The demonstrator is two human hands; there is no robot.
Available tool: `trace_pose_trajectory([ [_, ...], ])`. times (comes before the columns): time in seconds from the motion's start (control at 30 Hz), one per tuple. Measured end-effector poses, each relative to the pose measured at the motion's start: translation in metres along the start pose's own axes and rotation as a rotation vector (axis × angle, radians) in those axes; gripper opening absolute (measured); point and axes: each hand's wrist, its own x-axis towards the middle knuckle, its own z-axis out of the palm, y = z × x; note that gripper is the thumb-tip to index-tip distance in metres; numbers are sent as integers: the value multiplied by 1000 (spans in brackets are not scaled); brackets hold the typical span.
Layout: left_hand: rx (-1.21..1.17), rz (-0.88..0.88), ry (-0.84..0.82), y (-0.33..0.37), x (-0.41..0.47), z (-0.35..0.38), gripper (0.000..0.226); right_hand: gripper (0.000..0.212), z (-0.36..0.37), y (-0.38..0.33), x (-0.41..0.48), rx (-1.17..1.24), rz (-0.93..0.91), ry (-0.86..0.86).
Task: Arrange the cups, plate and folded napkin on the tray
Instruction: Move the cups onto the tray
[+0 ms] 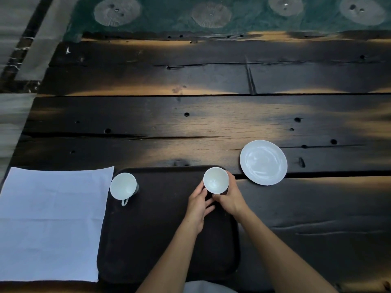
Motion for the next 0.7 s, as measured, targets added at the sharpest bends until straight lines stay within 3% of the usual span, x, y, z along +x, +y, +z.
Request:
trace_pose_trajectory([
  [0.2,56,37,-9,3,-6,-2,42,108,1,6,-1,-58,44,2],
  [0.5,114,51,-16,-11,-32,-12,55,112,-3,9,-23,-2,32,63],
  [0.7,179,128,37,-24,-63,-29,30,103,-10,18,-67,-5,21,150],
])
